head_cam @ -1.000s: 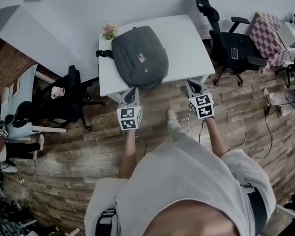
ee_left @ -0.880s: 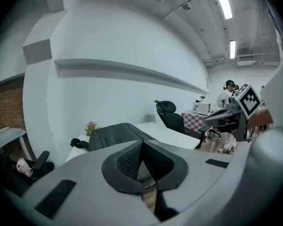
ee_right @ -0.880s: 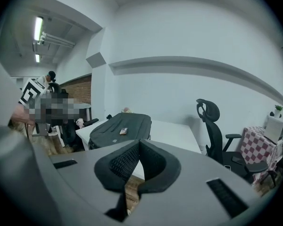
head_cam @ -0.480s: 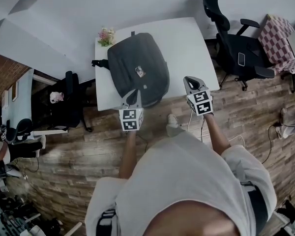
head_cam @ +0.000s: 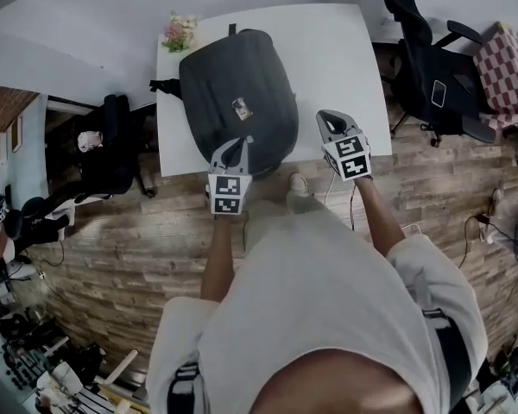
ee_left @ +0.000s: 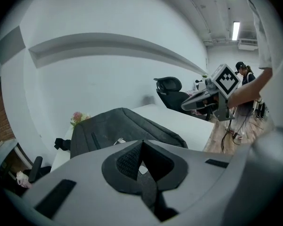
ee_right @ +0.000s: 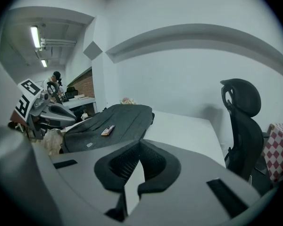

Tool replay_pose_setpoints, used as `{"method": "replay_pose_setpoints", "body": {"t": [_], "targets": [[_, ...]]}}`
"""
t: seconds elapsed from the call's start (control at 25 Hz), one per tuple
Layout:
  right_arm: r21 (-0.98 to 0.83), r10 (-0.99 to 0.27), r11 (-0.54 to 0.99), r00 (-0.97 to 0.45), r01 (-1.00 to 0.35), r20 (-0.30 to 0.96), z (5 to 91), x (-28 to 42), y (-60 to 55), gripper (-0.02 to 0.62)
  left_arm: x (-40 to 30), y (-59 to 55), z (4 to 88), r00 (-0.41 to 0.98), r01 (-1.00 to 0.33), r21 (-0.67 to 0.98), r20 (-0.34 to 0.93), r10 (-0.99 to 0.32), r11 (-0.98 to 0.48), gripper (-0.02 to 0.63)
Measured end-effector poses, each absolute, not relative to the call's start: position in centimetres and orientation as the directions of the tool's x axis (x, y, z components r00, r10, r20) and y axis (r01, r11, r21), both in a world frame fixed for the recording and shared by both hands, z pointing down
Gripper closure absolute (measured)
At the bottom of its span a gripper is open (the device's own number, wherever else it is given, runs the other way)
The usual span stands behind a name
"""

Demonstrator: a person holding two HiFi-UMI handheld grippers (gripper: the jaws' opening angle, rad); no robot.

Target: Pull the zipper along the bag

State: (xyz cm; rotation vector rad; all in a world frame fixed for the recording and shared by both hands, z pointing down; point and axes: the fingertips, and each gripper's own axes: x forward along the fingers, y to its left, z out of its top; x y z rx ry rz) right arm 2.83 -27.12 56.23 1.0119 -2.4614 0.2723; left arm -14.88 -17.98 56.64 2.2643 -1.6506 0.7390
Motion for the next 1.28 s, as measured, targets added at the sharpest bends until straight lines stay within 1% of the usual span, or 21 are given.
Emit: {"method": "replay_pose_setpoints", "body": {"t": [0.16, 0.4, 0.6, 0.76, 0.8, 0.84, 0.92, 1.08, 1.28], "targets": [[-0.033, -0.588, 0.717, -0.629, -0.696, 0.509, 57.7, 2.2, -27.5, 0.581, -14.1, -17.6, 58.2, 0.259, -0.919, -0.101, 0.573, -0.778, -0.38, 0.58], [-0.05, -0.57, 0.712, -0.617, -0.701, 0.542, 59.3, 1.6, -27.4, 0.581, -12.2, -16.4, 60.1, 0.363, -0.852, -0.079, 0.624, -0.692, -0.518, 0.58], [-0.053, -0.568, 0.701, -0.602, -0.711, 0.562, 60.5, 1.6, -26.9, 0.581, -10.2, -15.7, 61.1, 0.451, -0.77, -0.07, 0.645, -0.618, -0.635, 0.578], [-0.057, -0.562, 0.696, -0.593, -0.715, 0.577, 61.4, 1.4, -26.7, 0.581, -8.4, -14.7, 62.2, 0.514, -0.678, -0.072, 0.665, -0.542, -0.732, 0.573], [-0.056, -0.561, 0.696, -0.591, -0.716, 0.579, 61.6, 1.4, -26.6, 0.581, -8.0, -14.5, 62.7, 0.524, -0.655, -0.076, 0.672, -0.524, -0.752, 0.545], [-0.055, -0.56, 0.696, -0.59, -0.716, 0.582, 61.8, 1.3, -26.6, 0.581, -7.7, -14.3, 63.1, 0.529, -0.636, -0.078, 0.679, -0.508, -0.767, 0.471], [-0.055, -0.556, 0.697, -0.588, -0.715, 0.588, 62.2, 1.2, -26.5, 0.581, -7.4, -13.9, 64.0, 0.535, -0.61, -0.079, 0.693, -0.483, -0.788, 0.415], [-0.054, -0.552, 0.697, -0.584, -0.715, 0.595, 62.6, 1.0, -26.5, 0.581, -7.1, -13.7, 65.6, 0.526, -0.583, -0.079, 0.722, -0.45, -0.808, 0.393], [-0.063, -0.544, 0.701, -0.589, -0.711, 0.598, 63.3, 0.7, -27.0, 0.581, -7.2, -14.4, 67.1, 0.49, -0.582, -0.097, 0.751, -0.443, -0.808, 0.394]]}}
